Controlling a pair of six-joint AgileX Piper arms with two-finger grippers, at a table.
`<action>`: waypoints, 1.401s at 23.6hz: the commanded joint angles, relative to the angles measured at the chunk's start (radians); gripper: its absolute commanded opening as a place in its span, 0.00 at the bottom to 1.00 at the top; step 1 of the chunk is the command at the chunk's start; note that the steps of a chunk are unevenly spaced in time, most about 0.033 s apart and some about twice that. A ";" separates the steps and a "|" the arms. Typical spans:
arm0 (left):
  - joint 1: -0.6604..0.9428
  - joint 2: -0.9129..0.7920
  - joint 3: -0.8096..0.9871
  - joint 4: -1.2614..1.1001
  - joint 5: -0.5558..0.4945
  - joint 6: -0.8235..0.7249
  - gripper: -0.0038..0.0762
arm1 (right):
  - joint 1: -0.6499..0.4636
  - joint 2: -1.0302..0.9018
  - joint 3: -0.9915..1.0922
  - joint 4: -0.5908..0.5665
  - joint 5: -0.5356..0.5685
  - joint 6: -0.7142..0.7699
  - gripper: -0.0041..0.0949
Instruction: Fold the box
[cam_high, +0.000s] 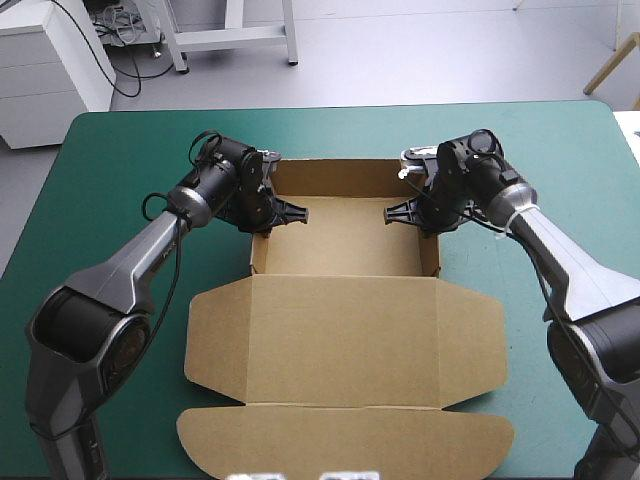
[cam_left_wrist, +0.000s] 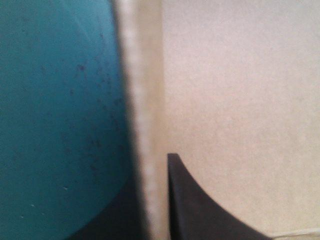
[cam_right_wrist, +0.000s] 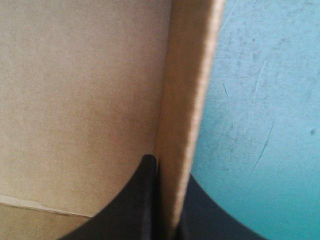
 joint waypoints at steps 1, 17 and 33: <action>-0.009 -0.043 -0.036 0.017 -0.030 0.027 0.04 | -0.005 -0.018 -0.027 0.000 -0.036 -0.031 0.04; -0.002 -0.016 -0.106 0.021 0.016 0.031 0.78 | -0.005 -0.001 -0.029 -0.042 -0.056 -0.029 0.97; -0.001 -0.193 -0.342 0.049 0.115 0.188 0.78 | -0.005 -0.234 -0.263 -0.089 0.066 -0.024 0.96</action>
